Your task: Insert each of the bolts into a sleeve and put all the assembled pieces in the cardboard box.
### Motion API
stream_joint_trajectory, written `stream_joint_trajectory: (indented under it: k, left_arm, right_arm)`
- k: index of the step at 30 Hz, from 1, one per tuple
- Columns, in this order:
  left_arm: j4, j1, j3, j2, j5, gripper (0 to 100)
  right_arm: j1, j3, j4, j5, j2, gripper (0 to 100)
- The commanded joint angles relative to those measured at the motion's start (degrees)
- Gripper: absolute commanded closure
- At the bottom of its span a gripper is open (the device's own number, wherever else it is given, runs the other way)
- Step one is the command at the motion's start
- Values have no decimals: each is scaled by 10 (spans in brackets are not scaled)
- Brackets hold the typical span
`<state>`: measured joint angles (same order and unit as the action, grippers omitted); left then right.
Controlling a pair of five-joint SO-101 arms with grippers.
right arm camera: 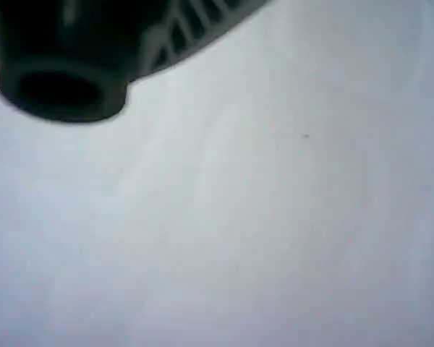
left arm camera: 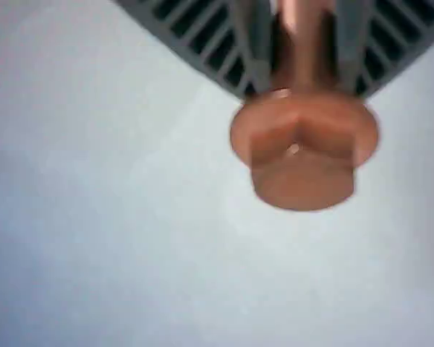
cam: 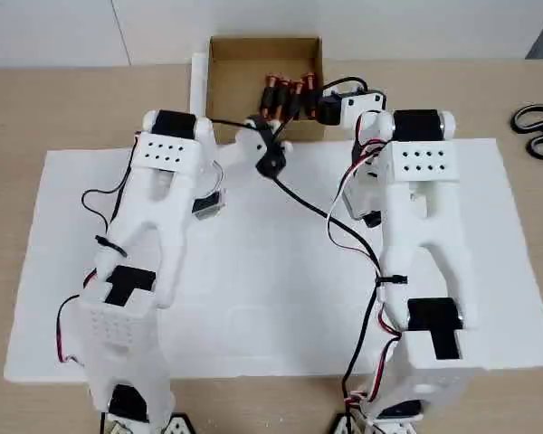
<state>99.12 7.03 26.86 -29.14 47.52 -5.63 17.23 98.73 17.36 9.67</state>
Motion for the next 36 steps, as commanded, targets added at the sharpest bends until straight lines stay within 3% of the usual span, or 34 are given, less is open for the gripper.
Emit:
stream_joint_trajectory:
  k: [1,10,16,21,26,31,36]
  left_arm:
    - [11,-7,51,9,-81,995]
    - [13,-65,155,27,-305,995]
    - [13,-74,111,117,-337,995]
    - [12,-37,58,195,-340,995]
    - [12,-10,47,257,-412,995]
    - [12,-4,47,277,-478,995]
    - [11,-7,48,277,-532,995]
  right_arm:
    - [0,2,0,-3,-39,995]
    - [-12,4,0,-4,-119,995]
    - [-9,2,0,-1,-237,995]
    - [-7,1,0,-1,-319,995]
    - [-7,-17,0,-1,-409,995]
    - [-7,-125,-23,0,-494,995]
    - [-7,-294,-139,0,-583,995]
